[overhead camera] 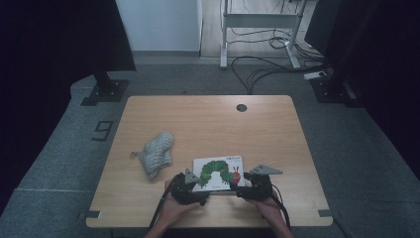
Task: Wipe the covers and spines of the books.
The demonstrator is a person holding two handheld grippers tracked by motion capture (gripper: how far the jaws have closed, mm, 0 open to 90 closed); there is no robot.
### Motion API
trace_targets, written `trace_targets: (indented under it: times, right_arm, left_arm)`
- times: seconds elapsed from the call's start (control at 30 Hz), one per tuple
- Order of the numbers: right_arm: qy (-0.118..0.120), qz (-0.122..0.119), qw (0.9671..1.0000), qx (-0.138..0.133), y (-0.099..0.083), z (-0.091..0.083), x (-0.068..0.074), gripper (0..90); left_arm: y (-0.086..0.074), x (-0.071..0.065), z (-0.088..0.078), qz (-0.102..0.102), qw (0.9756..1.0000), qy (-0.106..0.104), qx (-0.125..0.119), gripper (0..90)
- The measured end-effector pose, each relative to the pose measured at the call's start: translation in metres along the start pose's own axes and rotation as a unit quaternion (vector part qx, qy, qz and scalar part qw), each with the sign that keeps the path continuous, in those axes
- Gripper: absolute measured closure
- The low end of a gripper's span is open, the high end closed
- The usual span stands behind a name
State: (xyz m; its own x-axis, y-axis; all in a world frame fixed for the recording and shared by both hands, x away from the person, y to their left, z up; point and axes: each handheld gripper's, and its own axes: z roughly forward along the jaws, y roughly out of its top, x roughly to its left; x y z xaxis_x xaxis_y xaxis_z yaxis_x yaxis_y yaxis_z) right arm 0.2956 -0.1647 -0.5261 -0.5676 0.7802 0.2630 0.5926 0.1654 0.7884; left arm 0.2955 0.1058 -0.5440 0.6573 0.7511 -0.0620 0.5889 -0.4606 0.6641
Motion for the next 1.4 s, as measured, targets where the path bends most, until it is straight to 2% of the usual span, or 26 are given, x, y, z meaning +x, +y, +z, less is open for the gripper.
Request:
trace_targets:
  times: [0.23, 0.47, 0.63, 0.7, 1.0, 1.17, 1.4]
  right_arm:
    - [0.005, -0.003, 1.0000, 0.007, -0.001, 0.004, -0.006, 24.9]
    - [0.009, 0.005, 0.9999, 0.014, -0.002, 0.010, -0.013, 25.6]
    - [0.012, 0.008, 0.9997, 0.018, -0.003, 0.012, -0.016, 26.7]
    - [0.013, 0.008, 0.9997, 0.018, -0.003, 0.012, -0.016, 26.8]
    - [0.014, 0.006, 0.9998, 0.010, 0.001, 0.015, -0.023, 31.1]
    - [0.024, 0.001, 0.9997, 0.008, 0.006, 0.023, -0.026, 32.4]
    - [0.039, 0.005, 0.9992, 0.001, 0.014, 0.030, -0.036, 35.4]
  left_arm:
    - [0.000, 0.001, 0.000, -0.003, 1.0000, -0.007, -0.002, 14.5]
    - [0.000, 0.000, 0.000, -0.003, 1.0000, -0.004, -0.002, 14.7]
    - [0.000, 0.002, -0.001, -0.010, 0.9999, -0.012, -0.005, 14.7]
    - [0.000, 0.004, -0.001, -0.015, 0.9997, -0.018, -0.005, 14.7]
    - [0.000, 0.003, -0.001, -0.013, 0.9998, -0.017, -0.004, 14.9]
    - [0.000, 0.003, -0.001, -0.012, 0.9998, -0.016, -0.004, 15.1]
    - [0.000, 0.004, -0.002, -0.014, 0.9997, -0.019, -0.003, 15.6]
